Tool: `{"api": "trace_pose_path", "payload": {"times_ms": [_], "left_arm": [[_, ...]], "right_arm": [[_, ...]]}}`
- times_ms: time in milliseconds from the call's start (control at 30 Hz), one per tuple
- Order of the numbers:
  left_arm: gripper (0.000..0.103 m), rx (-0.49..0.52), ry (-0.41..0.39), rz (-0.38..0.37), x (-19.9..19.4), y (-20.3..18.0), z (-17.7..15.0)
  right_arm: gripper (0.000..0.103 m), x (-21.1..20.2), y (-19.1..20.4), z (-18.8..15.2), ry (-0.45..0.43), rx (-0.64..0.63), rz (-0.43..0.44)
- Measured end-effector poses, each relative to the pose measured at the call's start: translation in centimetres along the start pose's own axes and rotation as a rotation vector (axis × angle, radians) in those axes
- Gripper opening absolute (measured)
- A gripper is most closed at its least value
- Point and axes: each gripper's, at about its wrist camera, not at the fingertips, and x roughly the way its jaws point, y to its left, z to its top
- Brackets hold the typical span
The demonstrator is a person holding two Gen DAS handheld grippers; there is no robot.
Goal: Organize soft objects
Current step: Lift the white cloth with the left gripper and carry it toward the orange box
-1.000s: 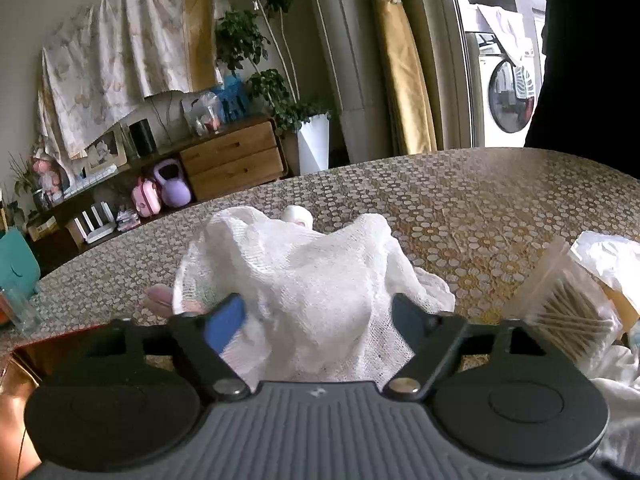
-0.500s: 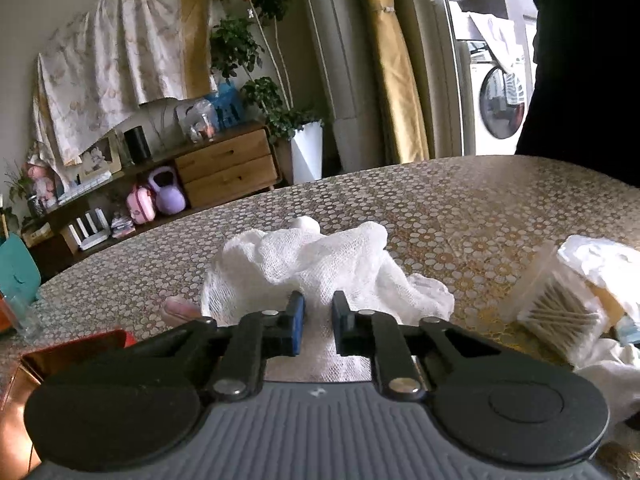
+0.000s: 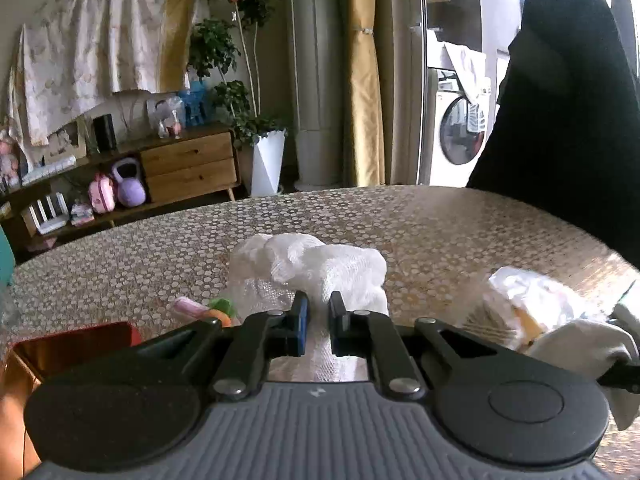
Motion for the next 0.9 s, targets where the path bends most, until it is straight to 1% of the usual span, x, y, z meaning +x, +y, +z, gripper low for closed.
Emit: {"api": "trace_pose_path", "payload": {"times_ms": [200, 433, 500, 600, 767, 900], "left_arm": [[0.011, -0.076, 0.005, -0.063, -3.0, 2.1, 0.9], [0.011, -0.119, 0.006, -0.093, -6.5, 4.8, 1.8], [0.011, -0.119, -0.008, -0.090, -7.5, 5.6, 2.2], [0.011, -0.105, -0.041, -0.061, -9.0, 6.6, 2.7], [0.011, -0.109, -0.068, -0.045, -11.3, 8.9, 3.8], [0.011, -0.083, -0.098, -0.003, -13.0, 10.6, 4.7]], "right_arm": [[0.010, -2.2, 0.4, 1.6, -0.032, 0.031, 0.046], [0.010, -4.1, 1.7, 3.7, -0.071, 0.053, 0.110], [0.010, -4.5, 2.3, 4.5, -0.084, 0.045, 0.130], [0.010, -5.0, 3.2, 5.5, -0.101, 0.032, 0.152], [0.010, -5.4, 5.2, 6.9, -0.115, 0.004, 0.193], [0.010, -5.4, 7.0, 8.1, -0.132, -0.027, 0.221]]}}
